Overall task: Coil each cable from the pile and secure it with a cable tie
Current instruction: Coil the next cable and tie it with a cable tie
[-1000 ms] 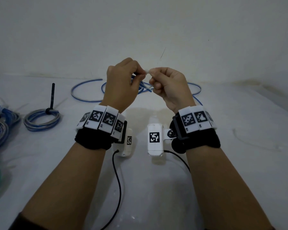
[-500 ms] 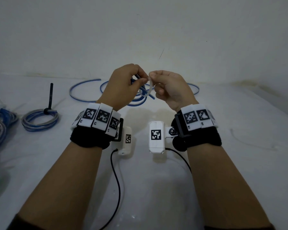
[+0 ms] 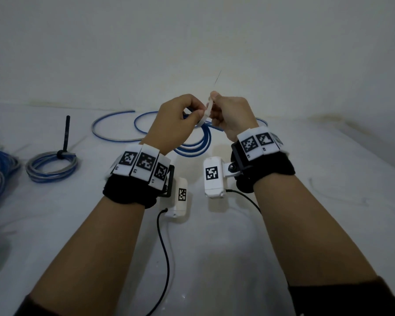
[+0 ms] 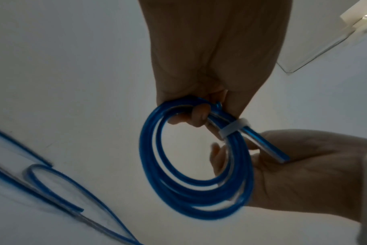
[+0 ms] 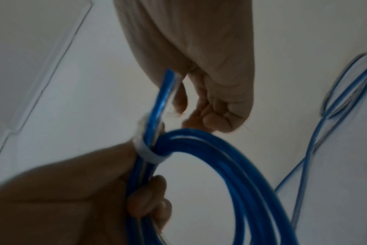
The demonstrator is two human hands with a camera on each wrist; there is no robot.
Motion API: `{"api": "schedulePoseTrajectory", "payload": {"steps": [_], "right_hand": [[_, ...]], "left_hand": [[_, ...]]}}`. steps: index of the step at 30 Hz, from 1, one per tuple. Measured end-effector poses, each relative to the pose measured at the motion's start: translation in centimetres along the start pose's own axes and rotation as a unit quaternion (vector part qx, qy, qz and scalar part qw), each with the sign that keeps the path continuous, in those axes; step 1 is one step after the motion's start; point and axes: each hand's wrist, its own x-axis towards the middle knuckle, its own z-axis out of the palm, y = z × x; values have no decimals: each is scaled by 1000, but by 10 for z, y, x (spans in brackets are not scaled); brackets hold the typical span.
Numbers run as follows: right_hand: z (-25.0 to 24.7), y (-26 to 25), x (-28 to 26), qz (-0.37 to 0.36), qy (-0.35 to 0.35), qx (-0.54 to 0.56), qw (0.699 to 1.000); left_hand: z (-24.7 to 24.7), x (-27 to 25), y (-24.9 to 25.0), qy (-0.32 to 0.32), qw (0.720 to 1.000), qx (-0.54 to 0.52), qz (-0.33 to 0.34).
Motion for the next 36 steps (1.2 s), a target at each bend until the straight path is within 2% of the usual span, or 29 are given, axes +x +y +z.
{"api": "schedulePoseTrajectory", "payload": {"steps": [2,4,8,13,18,23,25,29,33,36], "right_hand": [[-1,0,-4,15,-58,-31,998],[0,0,-8,-3,-83,-45,996],[3,0,-7,-58,-43,-75,995],[5,-1,0,-56,-9,-103,993],[4,-4,7,-62,13,-129,990],[1,-12,-4,8,-45,-112,993],[4,-12,-8,13,-63,-116,991],[10,-8,-9,-13,-32,-118,992],[16,1,-2,-12,0,-130,991],[17,3,2,5,-1,-126,992]], "left_hand": [[0,1,0,23,1000,-8,-13],[-1,1,0,37,999,-15,-21],[0,0,-1,24,999,-27,-39],[3,0,-3,-24,994,-94,-53],[7,0,-2,-27,990,-123,-65],[7,1,-3,27,994,-92,-56],[5,1,-4,40,995,-79,-45],[6,-1,-7,27,994,-94,-53],[8,-1,-12,18,998,-46,-39],[8,0,-13,7,999,-38,-32]]}}
